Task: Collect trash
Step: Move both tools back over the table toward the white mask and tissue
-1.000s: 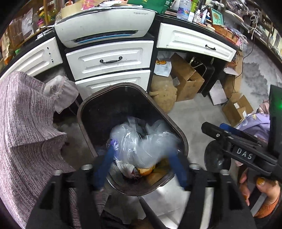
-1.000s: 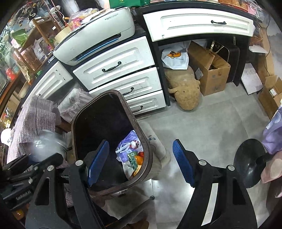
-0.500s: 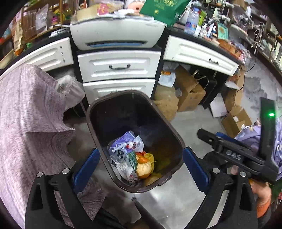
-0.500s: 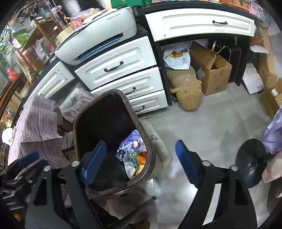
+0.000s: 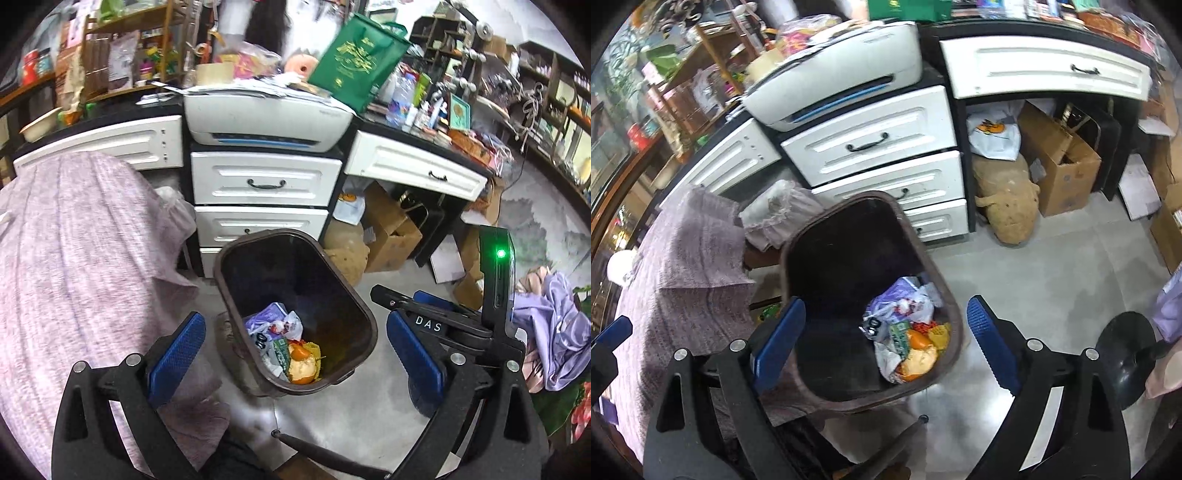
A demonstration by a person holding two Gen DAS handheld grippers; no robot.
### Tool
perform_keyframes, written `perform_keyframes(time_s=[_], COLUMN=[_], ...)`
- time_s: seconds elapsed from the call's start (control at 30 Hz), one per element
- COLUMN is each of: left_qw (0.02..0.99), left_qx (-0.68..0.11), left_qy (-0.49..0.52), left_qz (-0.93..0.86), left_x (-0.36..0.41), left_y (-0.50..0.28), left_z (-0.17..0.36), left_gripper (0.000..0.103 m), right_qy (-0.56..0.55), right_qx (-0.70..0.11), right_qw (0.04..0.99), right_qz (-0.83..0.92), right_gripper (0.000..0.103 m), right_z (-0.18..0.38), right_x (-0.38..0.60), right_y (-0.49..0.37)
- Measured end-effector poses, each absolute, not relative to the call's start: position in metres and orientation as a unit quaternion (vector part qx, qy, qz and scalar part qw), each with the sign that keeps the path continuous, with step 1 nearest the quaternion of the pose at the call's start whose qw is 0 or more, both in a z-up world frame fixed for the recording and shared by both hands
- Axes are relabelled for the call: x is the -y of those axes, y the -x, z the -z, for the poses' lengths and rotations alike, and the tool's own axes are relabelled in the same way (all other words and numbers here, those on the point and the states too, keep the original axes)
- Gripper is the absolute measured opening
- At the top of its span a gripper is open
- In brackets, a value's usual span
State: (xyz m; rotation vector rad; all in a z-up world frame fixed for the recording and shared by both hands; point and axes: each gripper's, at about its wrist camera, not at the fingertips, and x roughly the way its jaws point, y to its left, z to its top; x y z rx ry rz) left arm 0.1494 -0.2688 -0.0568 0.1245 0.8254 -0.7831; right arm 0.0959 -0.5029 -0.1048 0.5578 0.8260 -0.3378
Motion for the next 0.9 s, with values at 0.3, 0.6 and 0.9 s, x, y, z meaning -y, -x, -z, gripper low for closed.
perform_keyframes(time_s=[0.3,0.6,0.9], left_qw=[0.864,0.886,0.913], left_qx=[-0.374,-0.371,-0.361], left_qy=[-0.054,-0.032,-0.015], left_qz=[0.332,0.276,0.187], left_x=[0.220,0.156,0.076], left_y=[-0.159,-0.179,-0.209], left_z=[0.043,0.036,0.027], left_gripper=[0.097,0.097,0.097], right_qy=[-0.215,-0.180,-0.144], right_qx=[-0.380,-0.363,-0.362], right_qw=[0.893,0.914,0.915], right_qz=[0.108,0.010,-0.108], right_gripper=[0.089,0.090,0.090], right_z=[0.066,0.029,0.005], right_x=[0.464,0.397,0.313], right_y=[-0.125,-0.163,-0.209])
